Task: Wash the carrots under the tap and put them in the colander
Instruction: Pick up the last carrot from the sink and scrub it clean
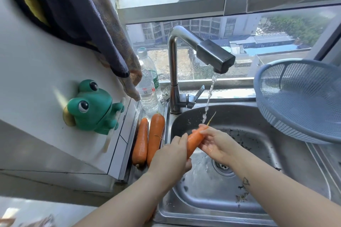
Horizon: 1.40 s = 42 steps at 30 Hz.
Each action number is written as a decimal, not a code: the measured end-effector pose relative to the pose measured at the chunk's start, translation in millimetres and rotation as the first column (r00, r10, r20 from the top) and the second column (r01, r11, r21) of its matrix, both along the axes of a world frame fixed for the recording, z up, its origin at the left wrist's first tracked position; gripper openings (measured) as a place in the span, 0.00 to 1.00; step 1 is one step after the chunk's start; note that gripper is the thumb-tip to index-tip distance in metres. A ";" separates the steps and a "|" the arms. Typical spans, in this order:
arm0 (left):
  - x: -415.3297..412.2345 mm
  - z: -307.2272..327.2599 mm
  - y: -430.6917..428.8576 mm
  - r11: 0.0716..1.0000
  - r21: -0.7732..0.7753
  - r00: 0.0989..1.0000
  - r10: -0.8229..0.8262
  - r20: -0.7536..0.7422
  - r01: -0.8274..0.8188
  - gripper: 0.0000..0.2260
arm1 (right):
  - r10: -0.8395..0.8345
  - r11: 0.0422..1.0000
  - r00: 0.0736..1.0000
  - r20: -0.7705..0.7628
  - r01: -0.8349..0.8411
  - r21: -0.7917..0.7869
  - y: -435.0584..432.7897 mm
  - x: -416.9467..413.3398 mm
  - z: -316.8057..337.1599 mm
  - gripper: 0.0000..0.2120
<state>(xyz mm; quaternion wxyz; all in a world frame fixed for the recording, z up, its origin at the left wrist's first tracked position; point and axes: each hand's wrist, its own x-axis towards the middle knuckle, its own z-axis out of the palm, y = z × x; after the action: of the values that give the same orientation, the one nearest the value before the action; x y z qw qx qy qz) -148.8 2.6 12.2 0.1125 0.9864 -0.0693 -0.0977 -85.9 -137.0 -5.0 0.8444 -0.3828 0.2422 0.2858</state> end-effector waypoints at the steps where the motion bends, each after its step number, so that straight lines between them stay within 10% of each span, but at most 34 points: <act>1: 0.7 0.3 1.0 1.000 -0.001 1.000 0.000 -0.002 0.000 0.31 | 0.004 1.000 1.000 0.010 -0.004 -0.003 -0.1 -0.6 0.0 0.21; 42: 0.3 2.9 -3.4 1.000 0.001 0.999 -0.014 -0.041 0.014 0.31 | 0.155 0.952 0.966 0.206 -0.090 -0.292 -5.3 5.4 -7.5 0.05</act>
<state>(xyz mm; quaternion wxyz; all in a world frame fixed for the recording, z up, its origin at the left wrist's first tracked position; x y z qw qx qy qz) -148.5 -0.8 15.1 0.1127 0.9837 -0.0740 -0.1190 -80.4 -142.3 -12.5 0.7844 -0.5427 0.1580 0.2554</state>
